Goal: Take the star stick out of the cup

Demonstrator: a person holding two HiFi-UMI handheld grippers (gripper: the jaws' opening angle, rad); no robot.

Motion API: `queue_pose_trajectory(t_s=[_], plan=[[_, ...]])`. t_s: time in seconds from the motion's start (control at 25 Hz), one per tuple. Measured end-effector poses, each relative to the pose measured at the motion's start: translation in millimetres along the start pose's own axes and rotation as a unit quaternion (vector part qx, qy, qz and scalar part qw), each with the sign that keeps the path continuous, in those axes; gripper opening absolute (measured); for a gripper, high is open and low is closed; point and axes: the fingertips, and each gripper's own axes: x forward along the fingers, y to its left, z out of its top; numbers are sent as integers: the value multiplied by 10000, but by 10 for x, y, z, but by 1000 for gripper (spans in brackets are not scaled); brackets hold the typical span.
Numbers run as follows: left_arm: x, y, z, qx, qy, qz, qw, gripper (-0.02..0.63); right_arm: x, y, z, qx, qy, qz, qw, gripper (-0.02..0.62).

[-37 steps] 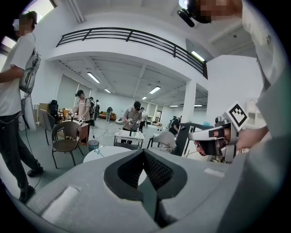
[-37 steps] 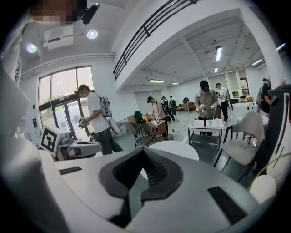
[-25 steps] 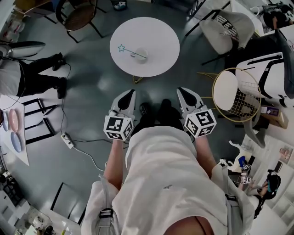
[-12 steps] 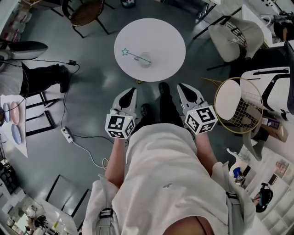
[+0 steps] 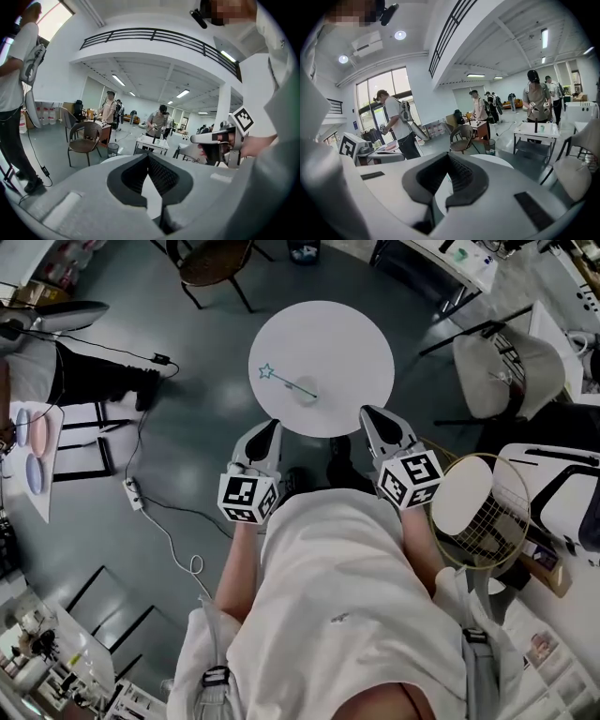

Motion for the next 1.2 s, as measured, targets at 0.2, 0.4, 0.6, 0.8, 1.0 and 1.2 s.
queue_pose_trajectory(t_s=[0.2, 0.4, 0.6, 0.8, 1.0, 1.2], plan=[[293, -21, 73, -71, -28, 399, 9992, 9, 255, -290, 173, -100, 68, 426, 9990, 6], [475, -118, 88, -267, 10, 712, 9971, 9, 416, -499, 240, -145, 249, 812, 9963, 6], [580, -238, 18, -719, 71, 897, 9933, 9, 546, -653, 207, -139, 457, 1135, 9924, 6], [579, -243, -129, -1038, 135, 1089, 9885, 9, 639, -704, 35, -5, 657, 1275, 9897, 6], [571, -71, -207, -1465, 43, 1247, 9813, 9, 657, -596, -37, -21, 769, 1372, 9876, 6], [649, 48, -190, -1726, -22, 1108, 9787, 9, 705, -591, -14, -49, 789, 1231, 9892, 6]])
